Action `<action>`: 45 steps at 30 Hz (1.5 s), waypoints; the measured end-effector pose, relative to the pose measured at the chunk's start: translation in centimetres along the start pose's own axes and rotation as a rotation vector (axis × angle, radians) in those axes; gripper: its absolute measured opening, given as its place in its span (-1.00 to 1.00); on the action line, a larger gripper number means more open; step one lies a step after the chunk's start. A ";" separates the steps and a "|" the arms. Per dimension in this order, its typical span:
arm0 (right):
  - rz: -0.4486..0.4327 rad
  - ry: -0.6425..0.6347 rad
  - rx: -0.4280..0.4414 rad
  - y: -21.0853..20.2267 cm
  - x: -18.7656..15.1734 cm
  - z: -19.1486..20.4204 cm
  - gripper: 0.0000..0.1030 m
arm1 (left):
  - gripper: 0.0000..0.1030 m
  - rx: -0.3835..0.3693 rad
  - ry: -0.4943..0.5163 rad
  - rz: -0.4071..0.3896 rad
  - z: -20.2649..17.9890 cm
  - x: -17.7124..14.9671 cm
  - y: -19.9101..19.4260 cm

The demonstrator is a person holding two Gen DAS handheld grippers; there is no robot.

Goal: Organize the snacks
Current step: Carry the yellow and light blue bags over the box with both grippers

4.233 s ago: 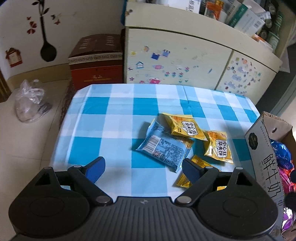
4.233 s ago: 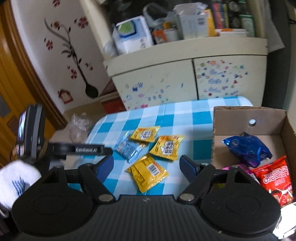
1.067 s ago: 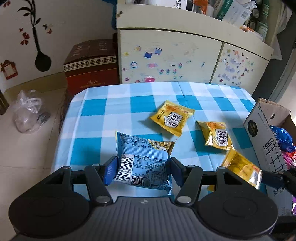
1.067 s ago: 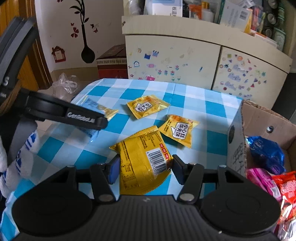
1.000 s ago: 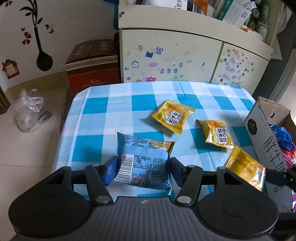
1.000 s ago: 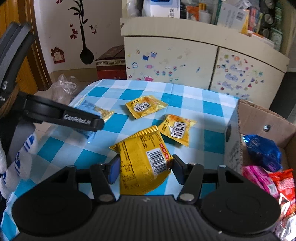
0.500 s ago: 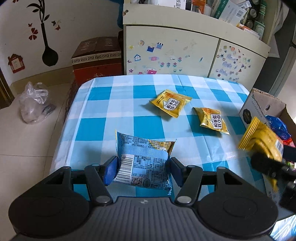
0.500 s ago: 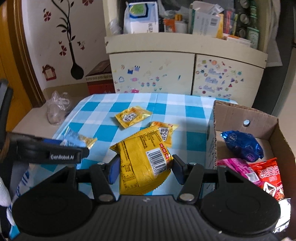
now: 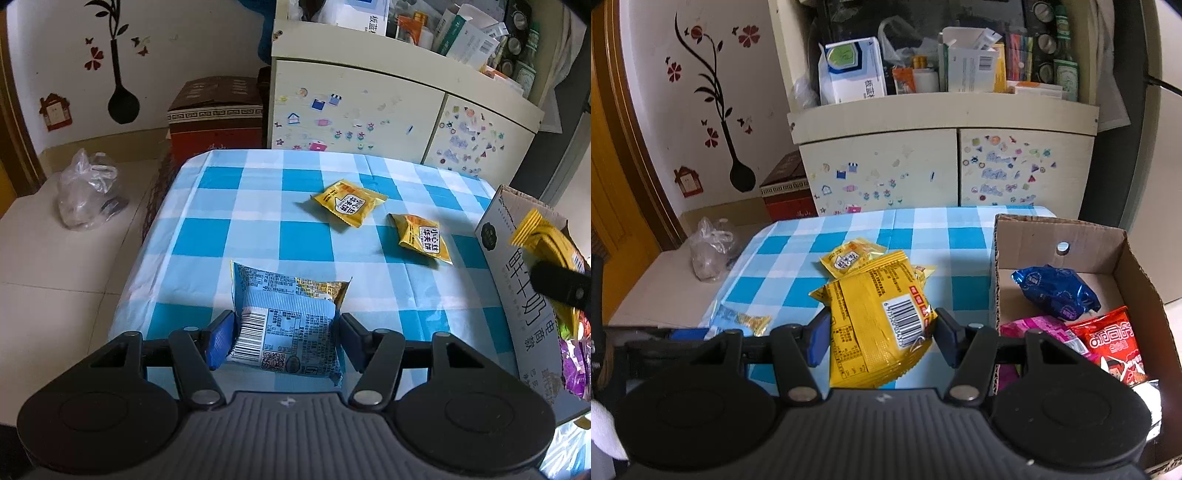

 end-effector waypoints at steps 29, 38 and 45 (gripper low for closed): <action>-0.166 0.327 -0.072 -7.1 3.1 -10.5 0.13 | 0.28 -0.181 0.074 -0.065 -11.7 1.1 -5.2; -0.196 0.442 -0.134 -8.8 2.9 -14.3 0.13 | 0.28 -0.263 0.135 -0.067 -17.5 1.7 -5.6; -0.213 0.524 -0.191 -9.3 2.5 -16.2 0.13 | 0.28 -0.308 0.176 -0.049 -21.4 1.7 -5.2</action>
Point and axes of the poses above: each gripper's, at about its wrist camera, not at the fingertips, and y roughly the way its jaws point, z to its left, x to its top, the point moved 3 cm from there along y, roughly the way its jaws point
